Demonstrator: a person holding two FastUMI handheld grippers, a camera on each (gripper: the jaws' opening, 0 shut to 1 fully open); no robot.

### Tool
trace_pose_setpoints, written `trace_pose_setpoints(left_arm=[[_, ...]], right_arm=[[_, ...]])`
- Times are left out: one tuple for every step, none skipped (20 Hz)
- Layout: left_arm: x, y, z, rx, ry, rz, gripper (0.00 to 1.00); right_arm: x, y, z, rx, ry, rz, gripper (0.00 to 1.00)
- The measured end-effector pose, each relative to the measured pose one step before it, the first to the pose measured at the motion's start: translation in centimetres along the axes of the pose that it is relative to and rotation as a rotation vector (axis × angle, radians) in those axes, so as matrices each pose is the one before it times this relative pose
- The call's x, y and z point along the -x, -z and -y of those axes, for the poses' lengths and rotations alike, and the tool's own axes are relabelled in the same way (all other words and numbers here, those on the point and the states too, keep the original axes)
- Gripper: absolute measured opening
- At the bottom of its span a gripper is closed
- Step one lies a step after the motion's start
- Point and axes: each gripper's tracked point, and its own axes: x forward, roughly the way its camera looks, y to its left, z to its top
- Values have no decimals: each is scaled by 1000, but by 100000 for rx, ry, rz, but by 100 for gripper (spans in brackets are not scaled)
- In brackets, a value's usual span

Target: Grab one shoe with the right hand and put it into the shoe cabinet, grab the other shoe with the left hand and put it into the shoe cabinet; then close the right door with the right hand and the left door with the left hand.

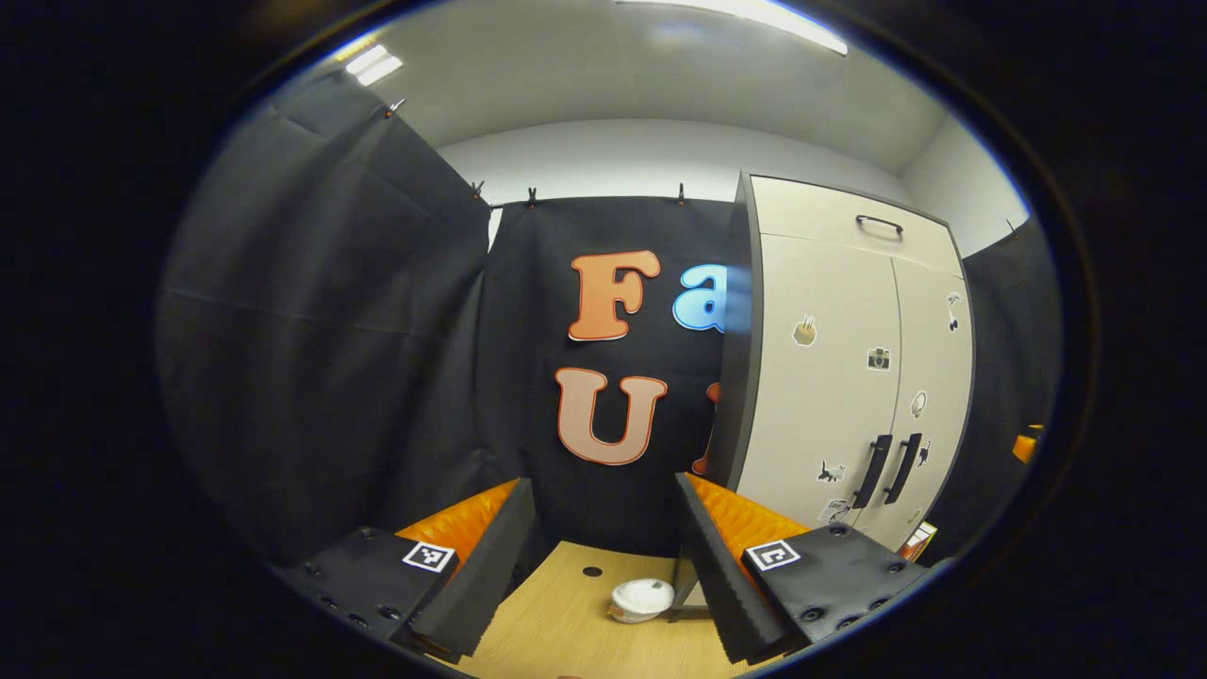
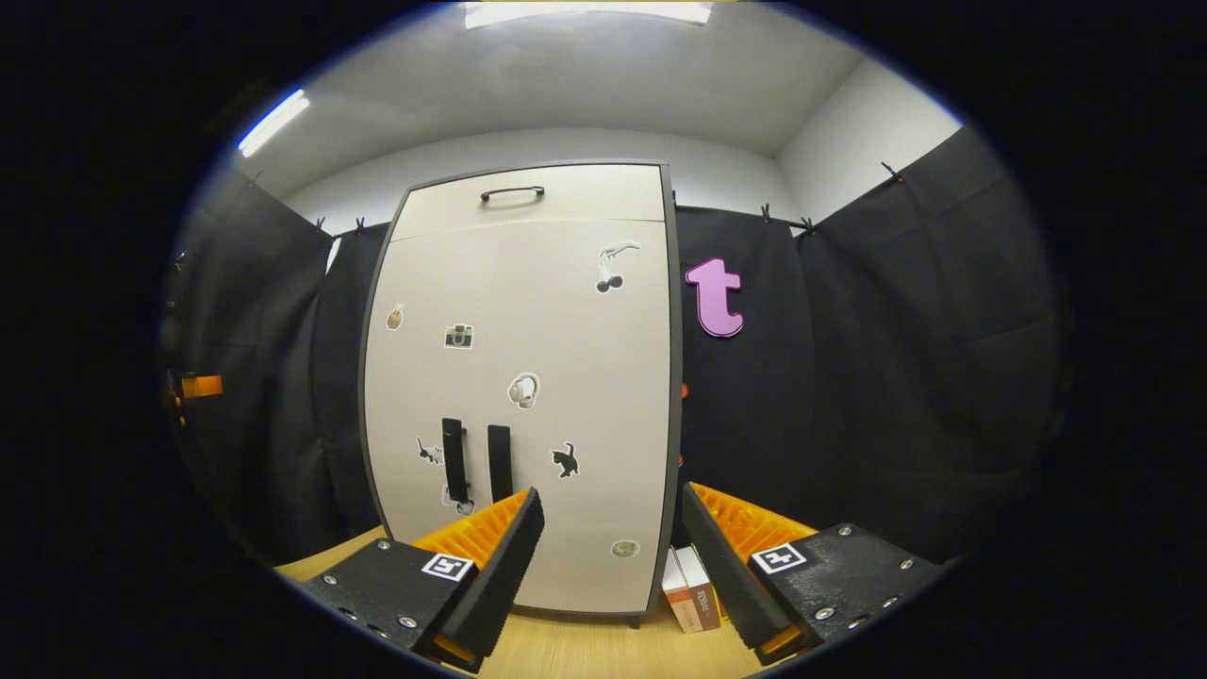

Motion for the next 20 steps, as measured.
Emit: trace_pose_setpoints(left_arm=[[225, 141, 79, -677, 281, -156, 96], [145, -33, 47, -562, 41, 7, 96], [110, -48, 154, -295, 392, -61, 96], [142, -89, 169, -52, 418, -22, 96], [-95, -74, 60, -13, 322, -109, 94], [48, -67, 95, 113, 271, 43, 96], [-91, -24, 81, 221, 256, -21, 94], [-110, -115, 98, 366, 282, 18, 94], [-37, 93, 151, 426, 318, -29, 94], [-102, 96, 160, 310, 380, -198, 94], [-18, -70, 149, 162, 247, -213, 94], [34, 27, 95, -195, 195, -126, 94], [-109, -12, -16, -443, -10, -92, 94], [-134, -38, 119, -588, -91, 83, 94], [239, -165, -38, -481, -33, 201, 94], [-36, -77, 118, -211, 131, 73, 94], [-32, -34, 8, 71, 122, 61, 94], [26, 13, -9, 280, 194, -68, 94], [-24, -2, -125, 344, 61, -92, 94], [-58, -12, 92, 225, 13, -53, 94]], right_arm=[[238, -29, 47, 12, -73, 60, 92], [-25, -22, -40, -71, 35, -153, 92], [206, -2, 57, -1, 170, -82, 92], [-2, 73, 216, 180, 332, -78, 91], [192, 21, 242, 73, 527, 102, 91], [86, -2, 155, -159, 235, 207, 92], [251, -7, 111, -444, 67, 215, 92], [-5, -137, 144, -444, -15, 139, 92], [98, 35, 168, -260, 264, 40, 92], [-78, -45, 136, -33, 173, 53, 92], [51, -28, 134, -5, 241, 35, 92], [18, -3, 156, -27, 112, 28, 92], [32, 24, 101, 20, 71, -37, 92], [-44, 26, 55, -1, 143, -27, 92], [28, 71, 51, -78, 3, -53, 92], [-13, 2, 38, -129, 33, -117, 92], [48, 78, 0, -159, -17, -85, 92], [-69, 4, -24, -167, -45, -55, 92], [41, -38, -13, -78, -67, 65, 92], [-27, -47, -53, 20, -56, 62, 92]])
